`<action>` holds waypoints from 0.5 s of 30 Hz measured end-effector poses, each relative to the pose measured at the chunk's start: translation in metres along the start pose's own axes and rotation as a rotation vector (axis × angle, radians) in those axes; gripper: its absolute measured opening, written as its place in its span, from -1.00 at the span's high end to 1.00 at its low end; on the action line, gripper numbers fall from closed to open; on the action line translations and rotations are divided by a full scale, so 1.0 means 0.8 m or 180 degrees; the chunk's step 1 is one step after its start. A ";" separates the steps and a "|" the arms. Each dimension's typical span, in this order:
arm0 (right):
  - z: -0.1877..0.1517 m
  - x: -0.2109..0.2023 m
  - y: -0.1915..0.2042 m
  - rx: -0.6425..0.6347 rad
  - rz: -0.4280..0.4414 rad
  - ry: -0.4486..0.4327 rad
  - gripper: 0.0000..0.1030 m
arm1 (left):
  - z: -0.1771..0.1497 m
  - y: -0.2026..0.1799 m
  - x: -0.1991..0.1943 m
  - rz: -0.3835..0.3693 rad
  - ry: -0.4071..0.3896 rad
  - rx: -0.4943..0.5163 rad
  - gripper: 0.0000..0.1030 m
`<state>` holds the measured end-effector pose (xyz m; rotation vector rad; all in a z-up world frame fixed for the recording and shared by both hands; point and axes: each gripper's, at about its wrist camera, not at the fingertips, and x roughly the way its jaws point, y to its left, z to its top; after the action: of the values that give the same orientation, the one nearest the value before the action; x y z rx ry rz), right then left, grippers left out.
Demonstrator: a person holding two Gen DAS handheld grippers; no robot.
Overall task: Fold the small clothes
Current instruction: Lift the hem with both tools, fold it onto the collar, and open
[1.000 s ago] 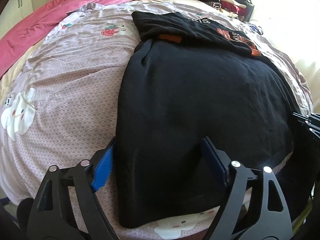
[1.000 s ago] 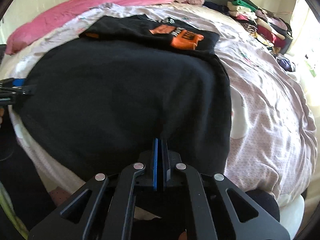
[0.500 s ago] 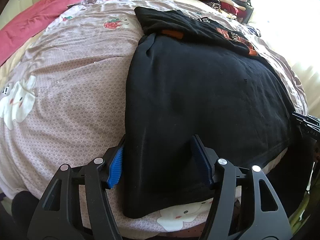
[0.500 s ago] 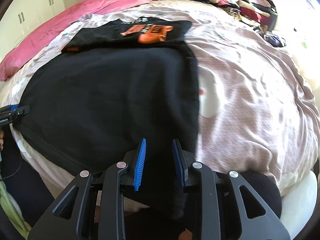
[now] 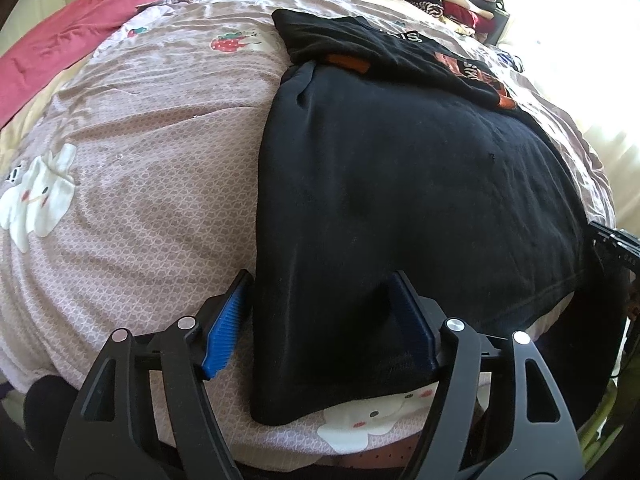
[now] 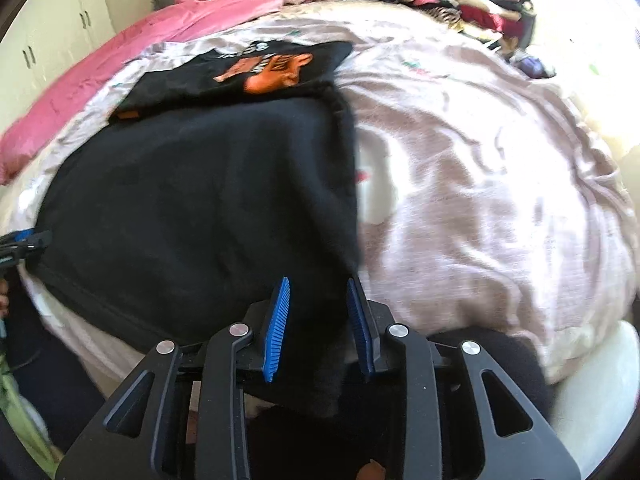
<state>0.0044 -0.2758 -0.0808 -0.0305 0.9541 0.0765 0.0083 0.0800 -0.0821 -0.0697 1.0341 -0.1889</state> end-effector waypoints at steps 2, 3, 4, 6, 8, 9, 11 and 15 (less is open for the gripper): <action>0.000 0.000 -0.008 0.0065 0.0066 0.0009 0.33 | -0.001 0.000 -0.001 0.0008 0.0008 0.0014 -0.22; 0.000 0.002 -0.010 0.0073 0.0042 0.0026 0.33 | -0.002 0.000 0.000 0.0005 0.0011 0.0008 -0.22; -0.001 0.004 -0.010 0.0068 0.0043 0.0049 0.33 | -0.002 0.002 0.000 -0.0001 0.0015 -0.0010 -0.22; -0.005 0.011 -0.008 0.0065 0.0137 0.0106 0.33 | -0.002 0.004 -0.001 -0.0006 0.0014 -0.0024 -0.22; -0.006 0.016 -0.001 0.0033 0.0208 0.0141 0.37 | -0.002 0.006 -0.003 -0.0015 0.0003 -0.0052 -0.22; -0.006 0.018 0.003 0.0012 0.0234 0.0149 0.37 | -0.003 0.008 -0.004 -0.0019 -0.0003 -0.0075 -0.22; -0.007 0.023 0.010 -0.0032 0.0239 0.0176 0.36 | -0.003 0.012 -0.007 -0.0044 -0.0020 -0.0133 -0.22; -0.004 0.024 0.004 0.0005 0.0273 0.0171 0.62 | -0.003 0.016 -0.007 -0.0033 -0.0014 -0.0150 -0.16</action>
<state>0.0123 -0.2718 -0.0986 0.0099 1.0091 0.1548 0.0048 0.0934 -0.0802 -0.1182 1.0339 -0.1737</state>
